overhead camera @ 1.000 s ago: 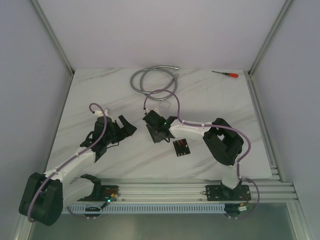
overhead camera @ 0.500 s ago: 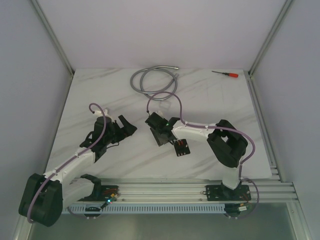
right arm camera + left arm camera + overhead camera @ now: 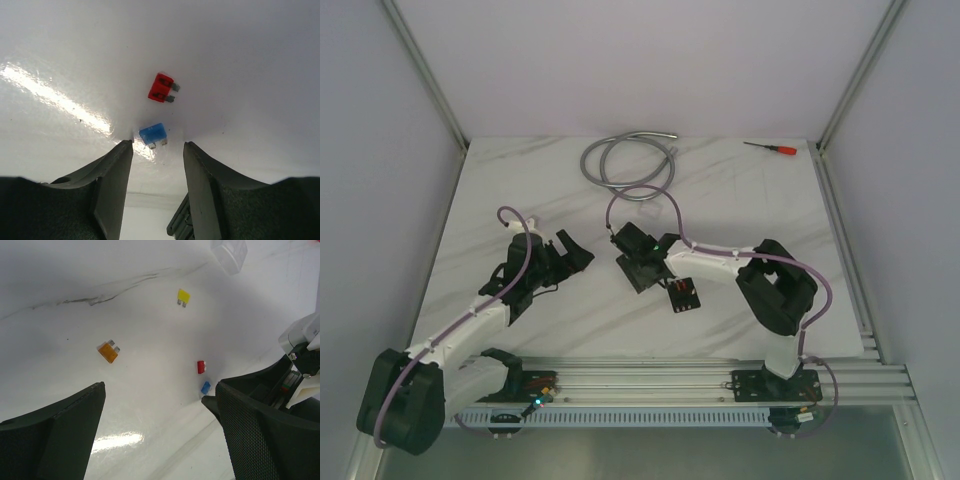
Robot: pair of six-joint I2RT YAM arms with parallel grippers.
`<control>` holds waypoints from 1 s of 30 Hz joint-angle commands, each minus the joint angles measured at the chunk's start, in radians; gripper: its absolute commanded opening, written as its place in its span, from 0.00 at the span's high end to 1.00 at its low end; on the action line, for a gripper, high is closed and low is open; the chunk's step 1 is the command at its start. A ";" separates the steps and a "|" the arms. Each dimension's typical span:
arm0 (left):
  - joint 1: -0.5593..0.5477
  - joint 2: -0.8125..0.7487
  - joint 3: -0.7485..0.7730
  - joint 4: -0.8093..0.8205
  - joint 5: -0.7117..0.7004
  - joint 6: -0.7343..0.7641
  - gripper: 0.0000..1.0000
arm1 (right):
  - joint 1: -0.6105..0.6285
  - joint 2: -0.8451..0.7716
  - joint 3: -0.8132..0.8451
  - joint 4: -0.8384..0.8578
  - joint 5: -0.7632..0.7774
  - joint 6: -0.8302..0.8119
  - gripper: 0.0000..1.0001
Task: Snap on the fuse box
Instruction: Pick up the fuse from the center of the board.
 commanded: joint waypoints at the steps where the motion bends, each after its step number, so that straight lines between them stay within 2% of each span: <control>1: 0.007 -0.020 -0.008 0.012 0.016 -0.004 0.00 | -0.014 0.008 0.042 0.016 -0.067 -0.099 0.49; 10: 0.007 -0.012 -0.004 0.012 0.017 -0.005 0.00 | -0.037 0.039 0.044 0.017 -0.153 -0.166 0.56; 30: 0.006 0.015 0.011 0.014 0.032 -0.003 0.00 | -0.044 0.093 0.052 0.000 -0.178 -0.215 0.65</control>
